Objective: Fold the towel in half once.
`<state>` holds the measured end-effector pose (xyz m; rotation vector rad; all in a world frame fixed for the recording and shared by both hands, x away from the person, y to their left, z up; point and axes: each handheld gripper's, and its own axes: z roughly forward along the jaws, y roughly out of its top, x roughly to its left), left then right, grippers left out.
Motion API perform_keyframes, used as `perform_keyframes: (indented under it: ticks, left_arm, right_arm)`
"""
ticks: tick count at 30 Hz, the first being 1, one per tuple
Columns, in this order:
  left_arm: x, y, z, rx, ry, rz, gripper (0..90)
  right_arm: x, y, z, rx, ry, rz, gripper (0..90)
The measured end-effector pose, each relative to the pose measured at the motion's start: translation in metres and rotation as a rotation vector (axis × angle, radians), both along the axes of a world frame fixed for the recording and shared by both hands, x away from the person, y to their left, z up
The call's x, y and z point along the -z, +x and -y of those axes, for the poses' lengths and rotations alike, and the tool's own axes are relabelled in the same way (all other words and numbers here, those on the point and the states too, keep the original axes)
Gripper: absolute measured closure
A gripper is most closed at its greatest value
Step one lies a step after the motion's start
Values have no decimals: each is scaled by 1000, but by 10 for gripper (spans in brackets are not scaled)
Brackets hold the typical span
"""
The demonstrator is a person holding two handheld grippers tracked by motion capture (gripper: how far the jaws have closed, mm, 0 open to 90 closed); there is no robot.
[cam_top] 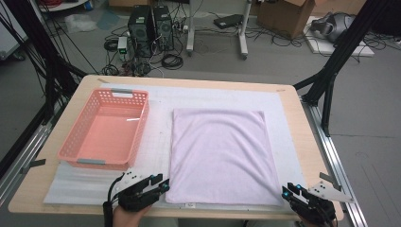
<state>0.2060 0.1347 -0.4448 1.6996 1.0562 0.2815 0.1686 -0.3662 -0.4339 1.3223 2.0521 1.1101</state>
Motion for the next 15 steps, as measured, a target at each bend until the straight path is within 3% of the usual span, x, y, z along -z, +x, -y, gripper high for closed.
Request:
perform_keyframes:
  ticks: [7, 15]
  left_arm:
    - [1, 33, 5, 18, 26, -28, 695]
    - [0, 66, 10, 18, 62, -38, 657]
  right_arm:
    - [0, 19, 0, 13, 0, 3, 693]
    - [3, 39, -2, 15, -14, -6, 692]
